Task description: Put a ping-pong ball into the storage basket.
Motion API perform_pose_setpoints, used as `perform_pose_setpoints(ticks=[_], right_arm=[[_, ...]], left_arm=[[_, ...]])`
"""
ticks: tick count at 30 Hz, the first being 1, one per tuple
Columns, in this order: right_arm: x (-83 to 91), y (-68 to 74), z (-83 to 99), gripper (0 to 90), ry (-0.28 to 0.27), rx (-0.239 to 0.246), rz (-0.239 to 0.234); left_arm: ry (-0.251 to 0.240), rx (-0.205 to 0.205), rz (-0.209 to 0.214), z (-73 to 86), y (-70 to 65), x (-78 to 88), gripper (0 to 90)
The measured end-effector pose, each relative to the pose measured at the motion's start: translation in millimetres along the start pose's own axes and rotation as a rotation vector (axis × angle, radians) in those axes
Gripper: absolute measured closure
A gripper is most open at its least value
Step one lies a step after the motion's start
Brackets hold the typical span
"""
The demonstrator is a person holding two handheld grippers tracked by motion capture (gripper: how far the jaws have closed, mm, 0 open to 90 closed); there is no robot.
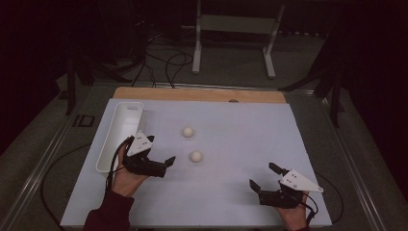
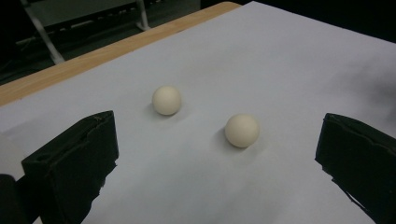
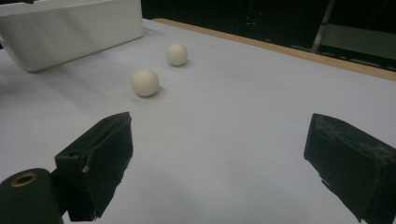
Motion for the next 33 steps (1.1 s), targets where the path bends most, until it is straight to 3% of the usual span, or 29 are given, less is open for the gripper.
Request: perform_pose_setpoints(ticks=[33], right_arm=[[-1.2,-0.5,1.4,7.8,0.005,0.003,0.002]], left_arm=[[0.058,-0.045,0.046,-6.0,-13.5,-24.9,0.0]])
Point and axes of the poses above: each handheld gripper's, and its own axes: x roughly backward along the jaws, z roughly out of its underside, y roughly to its left, the point moved 9 cm from there along -x, roughly forward along the jaws, and after that the axes turned 1 degree about x, right-handed, at the moved point
